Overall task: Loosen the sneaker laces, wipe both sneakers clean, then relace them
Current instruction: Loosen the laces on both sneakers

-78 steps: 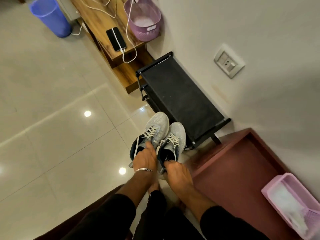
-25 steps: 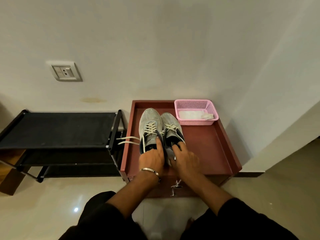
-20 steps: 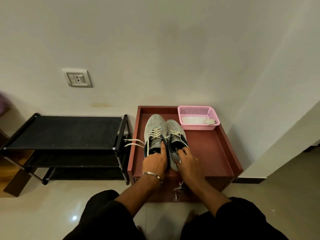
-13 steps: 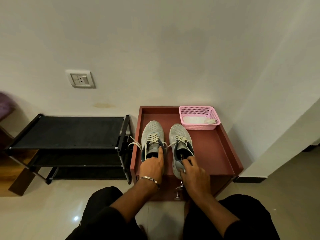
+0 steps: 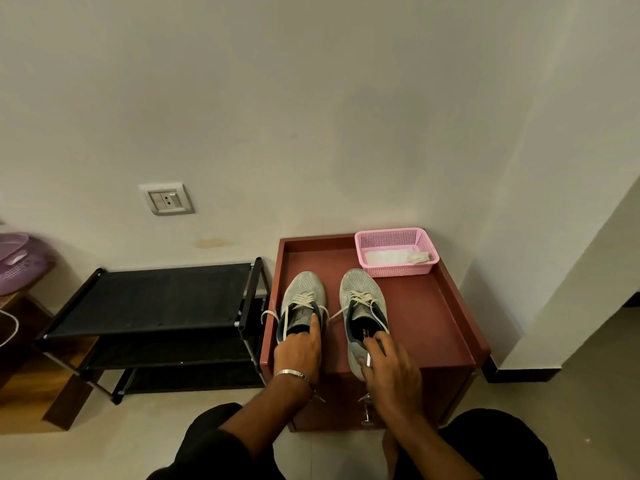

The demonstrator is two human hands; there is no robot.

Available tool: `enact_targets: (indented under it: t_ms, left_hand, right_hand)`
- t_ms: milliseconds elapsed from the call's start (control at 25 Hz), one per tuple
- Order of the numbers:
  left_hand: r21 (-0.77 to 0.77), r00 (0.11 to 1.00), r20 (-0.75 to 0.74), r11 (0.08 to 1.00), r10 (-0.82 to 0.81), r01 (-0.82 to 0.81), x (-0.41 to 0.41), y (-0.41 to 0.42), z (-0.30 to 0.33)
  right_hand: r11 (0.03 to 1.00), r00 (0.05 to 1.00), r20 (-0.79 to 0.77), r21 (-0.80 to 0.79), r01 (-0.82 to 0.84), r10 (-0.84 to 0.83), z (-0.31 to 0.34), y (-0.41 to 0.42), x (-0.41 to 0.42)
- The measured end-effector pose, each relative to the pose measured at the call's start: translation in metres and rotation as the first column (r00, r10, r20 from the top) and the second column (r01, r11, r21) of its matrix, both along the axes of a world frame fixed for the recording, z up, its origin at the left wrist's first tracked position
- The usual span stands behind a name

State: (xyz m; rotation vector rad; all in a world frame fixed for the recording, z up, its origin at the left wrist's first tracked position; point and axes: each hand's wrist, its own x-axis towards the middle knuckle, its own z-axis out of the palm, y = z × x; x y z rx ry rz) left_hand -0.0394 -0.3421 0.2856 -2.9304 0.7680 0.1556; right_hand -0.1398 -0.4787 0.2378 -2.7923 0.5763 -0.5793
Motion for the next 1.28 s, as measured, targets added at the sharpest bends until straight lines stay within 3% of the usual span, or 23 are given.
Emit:
enact_targets:
  t_ms: [280,360,440,520,680,800,920,1000,1120,1200,1280]
  left_hand:
    - [-0.037,0.999,0.041,0.999,0.008,-0.007,-0.005,0.004,0.009]
    - [-0.035,0.982,0.189,0.999,-0.006,0.012,-0.011,-0.003,0.014]
    - [-0.103,0.946,0.312,0.986,-0.093,0.131,-0.009,-0.020,0.022]
    - [-0.136,0.964,0.225,0.976,-0.139,0.173,0.002,-0.041,0.026]
    - [0.067,0.994,-0.036,0.992,-0.108,0.110,0.045,-0.067,0.015]
    - [0.075,0.958,-0.239,0.981,-0.156,0.178,0.072,-0.063,0.018]
    - [0.065,0.957,-0.197,0.971,-0.211,0.228,0.082,-0.059,0.021]
    - [-0.047,0.964,-0.160,0.977,-0.212,0.208,0.080,-0.059,0.016]
    - [-0.319,0.952,-0.254,0.944,-0.173,0.087,0.076,-0.063,0.013]
    - [-0.380,0.951,-0.254,0.923,-0.175,0.068,0.075,-0.067,0.014]
    - [-0.384,0.977,-0.149,0.919,-0.155,0.087,0.073,-0.069,0.015]
  right_hand:
    - [0.997,0.999,-0.032,0.074,0.006,-0.004,0.010,-0.002,0.001]
    - [0.992,1.000,-0.025,0.122,0.020,-0.017,0.014,-0.002,0.002]
    - [0.984,0.999,-0.002,0.174,0.038,-0.038,0.015,-0.003,0.005]
    - [0.976,0.999,0.025,0.212,0.042,-0.049,0.013,-0.003,0.008]
    - [0.971,0.998,0.065,0.240,-0.001,-0.015,0.008,-0.003,0.013]
    - [0.966,0.998,0.060,0.258,0.015,-0.032,0.007,-0.006,0.016]
    - [0.967,0.999,0.034,0.253,0.021,-0.031,0.009,-0.004,0.018]
    - [0.970,0.999,0.029,0.242,0.021,-0.029,0.009,-0.003,0.019]
    - [0.968,0.999,0.024,0.249,0.016,-0.023,0.008,-0.003,0.018]
    - [0.967,0.999,0.027,0.254,0.022,-0.030,0.007,-0.003,0.019]
    - [0.970,0.999,0.021,0.240,0.023,-0.029,0.007,-0.003,0.019]
